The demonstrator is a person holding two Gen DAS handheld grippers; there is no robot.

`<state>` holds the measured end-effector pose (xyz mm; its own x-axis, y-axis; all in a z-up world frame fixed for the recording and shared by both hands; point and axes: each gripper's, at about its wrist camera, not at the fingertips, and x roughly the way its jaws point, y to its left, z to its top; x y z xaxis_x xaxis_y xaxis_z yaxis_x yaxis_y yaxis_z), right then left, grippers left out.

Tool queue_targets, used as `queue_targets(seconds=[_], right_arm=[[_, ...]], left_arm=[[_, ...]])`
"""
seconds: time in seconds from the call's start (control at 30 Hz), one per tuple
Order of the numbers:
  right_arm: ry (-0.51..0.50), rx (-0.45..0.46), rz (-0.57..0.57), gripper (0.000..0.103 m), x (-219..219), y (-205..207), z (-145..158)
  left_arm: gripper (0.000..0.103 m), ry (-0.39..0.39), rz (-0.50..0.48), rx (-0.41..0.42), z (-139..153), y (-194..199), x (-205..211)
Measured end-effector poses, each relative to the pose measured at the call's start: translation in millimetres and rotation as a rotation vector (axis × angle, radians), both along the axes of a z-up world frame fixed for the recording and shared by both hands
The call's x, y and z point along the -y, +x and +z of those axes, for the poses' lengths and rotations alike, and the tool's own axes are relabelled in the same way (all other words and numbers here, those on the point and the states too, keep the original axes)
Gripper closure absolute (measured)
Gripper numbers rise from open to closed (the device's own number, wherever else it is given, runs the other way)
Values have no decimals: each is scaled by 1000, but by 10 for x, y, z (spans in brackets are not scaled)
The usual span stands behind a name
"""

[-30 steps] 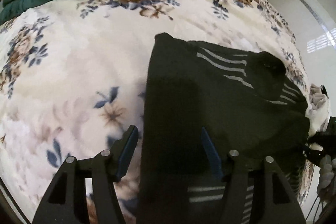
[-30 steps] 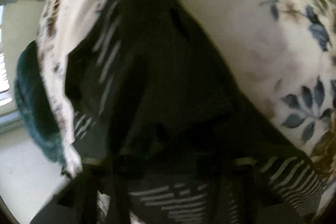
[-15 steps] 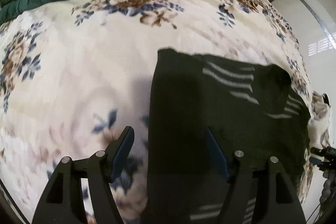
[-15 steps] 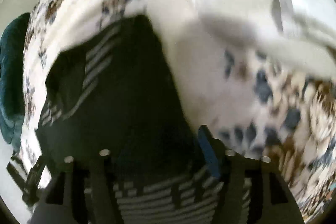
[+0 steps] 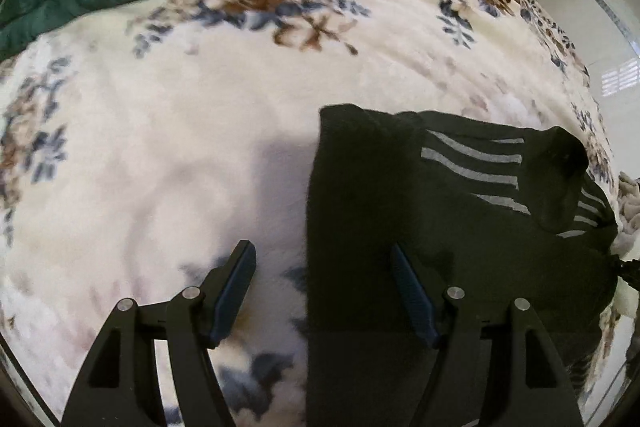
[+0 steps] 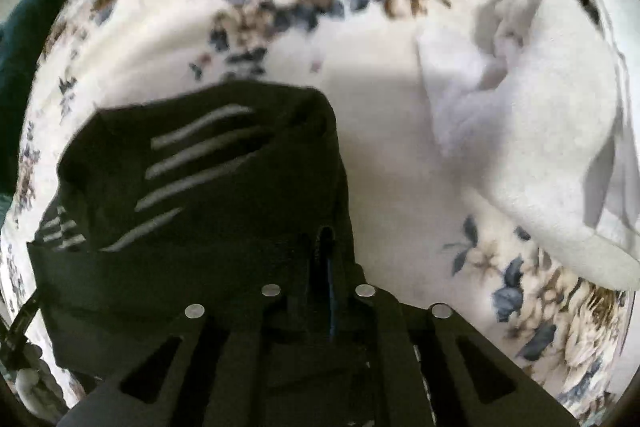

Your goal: Fold small clothes

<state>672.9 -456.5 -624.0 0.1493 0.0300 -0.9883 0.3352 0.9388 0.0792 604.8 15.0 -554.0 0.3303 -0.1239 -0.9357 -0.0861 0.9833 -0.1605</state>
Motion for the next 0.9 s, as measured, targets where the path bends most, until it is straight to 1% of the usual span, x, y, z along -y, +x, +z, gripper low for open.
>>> queue_targets(seconds=[0.03, 0.07, 0.1, 0.13, 0.2, 0.23, 0.27, 0.37, 0.43, 0.5, 0.6, 0.7, 0.77, 0.83, 0.9], right_arm=[[-5, -10, 9, 75, -14, -15, 48], [-17, -12, 22, 49, -60, -49, 101], [-28, -13, 33, 29, -105, -81, 141], [-35, -17, 59, 24, -186, -144, 199], [-60, -29, 118, 14, -387, -286, 295], [-79, -35, 133, 10, -476, -363, 337], [-91, -35, 143, 1, -566, -452, 390], [-111, -5, 154, 0, -791, -688, 588], [-118, 29, 166, 0, -963, -880, 766], [-78, 53, 162, 0, -971, -1018, 906], [19, 76, 130, 0, -866, -1307, 1175], [79, 72, 107, 0, -521, -1749, 1417], [98, 43, 95, 0, -236, -2020, 1473], [123, -13, 87, 0, 88, -2292, 1454], [143, -76, 88, 0, 420, -2542, 1429]], left_arm=[[35, 5, 0, 20, 91, -73, 17], [35, 12, -1, 35, 158, -127, 44], [35, 34, -2, 50, 244, -208, 89], [35, 54, -3, 54, 323, -289, 146], [35, 41, -10, 64, 436, -435, 222], [35, 50, -11, 66, 498, -515, 278], [36, 51, -20, 65, 560, -595, 350], [35, 69, -46, 55, 743, -759, 545], [35, 60, -59, 57, 871, -841, 650], [35, 50, -66, 66, 1037, -977, 735], [35, 48, -79, 73, 1241, -1160, 890], [36, 23, -114, 64, 1414, -1430, 1174], [35, 7, -147, 46, 1467, -1629, 1415], [35, -25, -187, 6, 1438, -1953, 1792], [35, -57, -223, -48, 1336, -2235, 2149]])
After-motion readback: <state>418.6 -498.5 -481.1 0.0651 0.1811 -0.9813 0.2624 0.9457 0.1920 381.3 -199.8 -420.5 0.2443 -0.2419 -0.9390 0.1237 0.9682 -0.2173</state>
